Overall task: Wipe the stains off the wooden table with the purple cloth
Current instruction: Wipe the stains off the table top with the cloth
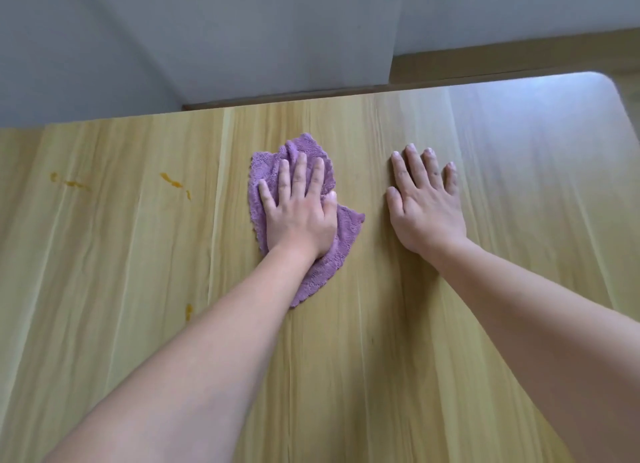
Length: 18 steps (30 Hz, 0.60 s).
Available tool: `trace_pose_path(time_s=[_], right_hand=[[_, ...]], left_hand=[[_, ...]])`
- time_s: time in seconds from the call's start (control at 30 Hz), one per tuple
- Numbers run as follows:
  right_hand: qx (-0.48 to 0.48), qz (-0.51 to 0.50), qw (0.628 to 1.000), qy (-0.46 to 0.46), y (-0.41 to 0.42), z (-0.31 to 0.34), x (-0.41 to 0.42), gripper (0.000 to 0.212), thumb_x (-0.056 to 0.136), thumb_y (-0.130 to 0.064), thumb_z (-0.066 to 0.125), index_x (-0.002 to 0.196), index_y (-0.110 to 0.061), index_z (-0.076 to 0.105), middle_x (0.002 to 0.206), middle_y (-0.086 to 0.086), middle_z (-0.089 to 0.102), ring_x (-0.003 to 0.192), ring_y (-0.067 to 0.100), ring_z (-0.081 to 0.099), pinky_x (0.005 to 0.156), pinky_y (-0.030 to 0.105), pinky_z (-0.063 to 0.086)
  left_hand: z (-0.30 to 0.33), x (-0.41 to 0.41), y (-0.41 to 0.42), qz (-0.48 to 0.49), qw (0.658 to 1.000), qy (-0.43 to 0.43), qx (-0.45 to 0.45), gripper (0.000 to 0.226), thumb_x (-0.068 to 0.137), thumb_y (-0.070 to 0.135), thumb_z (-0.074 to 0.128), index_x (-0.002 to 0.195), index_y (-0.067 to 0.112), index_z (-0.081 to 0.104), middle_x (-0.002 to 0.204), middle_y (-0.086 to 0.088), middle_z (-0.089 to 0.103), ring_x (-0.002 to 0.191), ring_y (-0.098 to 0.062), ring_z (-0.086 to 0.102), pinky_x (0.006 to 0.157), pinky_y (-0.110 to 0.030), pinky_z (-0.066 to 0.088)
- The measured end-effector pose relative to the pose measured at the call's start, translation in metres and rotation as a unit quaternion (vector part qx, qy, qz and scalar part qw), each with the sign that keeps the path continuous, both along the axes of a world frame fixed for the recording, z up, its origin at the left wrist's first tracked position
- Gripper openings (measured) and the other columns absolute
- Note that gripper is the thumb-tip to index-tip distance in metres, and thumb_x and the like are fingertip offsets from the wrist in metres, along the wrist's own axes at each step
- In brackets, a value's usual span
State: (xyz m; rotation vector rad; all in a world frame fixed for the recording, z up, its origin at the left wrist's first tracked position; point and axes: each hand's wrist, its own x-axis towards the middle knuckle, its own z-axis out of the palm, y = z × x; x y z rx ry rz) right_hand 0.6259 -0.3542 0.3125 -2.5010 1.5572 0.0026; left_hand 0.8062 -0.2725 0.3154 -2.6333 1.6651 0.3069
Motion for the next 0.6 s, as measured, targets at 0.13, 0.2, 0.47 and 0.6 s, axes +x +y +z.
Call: trace_pose_path(time_s=[0.13, 0.2, 0.47, 0.6], right_hand=[[0.000, -0.001, 1.000, -0.004, 0.002, -0.001, 0.000, 0.061, 0.097, -0.041, 0.013, 0.155, -0.025, 0.007, 0.164, -0.003, 0.001, 0.150, 0.020, -0.006, 0.120, 0.048, -0.005], [-0.004, -0.003, 1.000, -0.002, 0.002, -0.001, 0.000, 0.061, 0.097, -0.041, 0.012, 0.155, -0.025, 0.008, 0.164, -0.003, 0.002, 0.150, 0.021, -0.005, 0.120, 0.048, -0.005], [-0.006, -0.003, 1.000, -0.005, -0.001, -0.002, 0.002, 0.062, 0.096, -0.042, 0.012, 0.155, -0.025, 0.008, 0.164, -0.003, 0.003, 0.150, 0.021, -0.004, 0.120, 0.048, -0.005], [-0.014, -0.006, 1.000, -0.008, 0.000, -0.004, 0.001, 0.062, 0.096, -0.043, 0.013, 0.155, -0.026, 0.009, 0.164, -0.003, 0.003, 0.150, 0.020, -0.004, 0.120, 0.048, -0.004]], left_hand=[[0.004, -0.021, 0.033, -0.045, 0.999, 0.014, -0.004, 0.067, 0.097, 0.050, 0.014, 0.156, 0.023, 0.000, 0.164, 0.001, -0.010, 0.150, -0.020, -0.014, 0.118, -0.056, -0.007], [0.003, -0.055, 0.083, -0.069, 0.997, 0.003, -0.018, 0.069, 0.096, 0.048, 0.018, 0.157, 0.018, 0.007, 0.165, -0.003, -0.003, 0.151, -0.023, -0.008, 0.119, -0.056, 0.000], [0.002, -0.036, 0.027, -0.086, 0.996, -0.003, -0.005, 0.067, 0.096, 0.048, 0.017, 0.156, 0.024, 0.002, 0.164, 0.003, -0.007, 0.150, -0.019, -0.011, 0.119, -0.054, -0.007], [-0.001, -0.017, -0.024, -0.061, 0.998, -0.007, 0.004, 0.064, 0.099, 0.049, 0.018, 0.156, 0.025, 0.001, 0.165, 0.004, -0.008, 0.150, -0.019, -0.011, 0.118, -0.056, -0.007]])
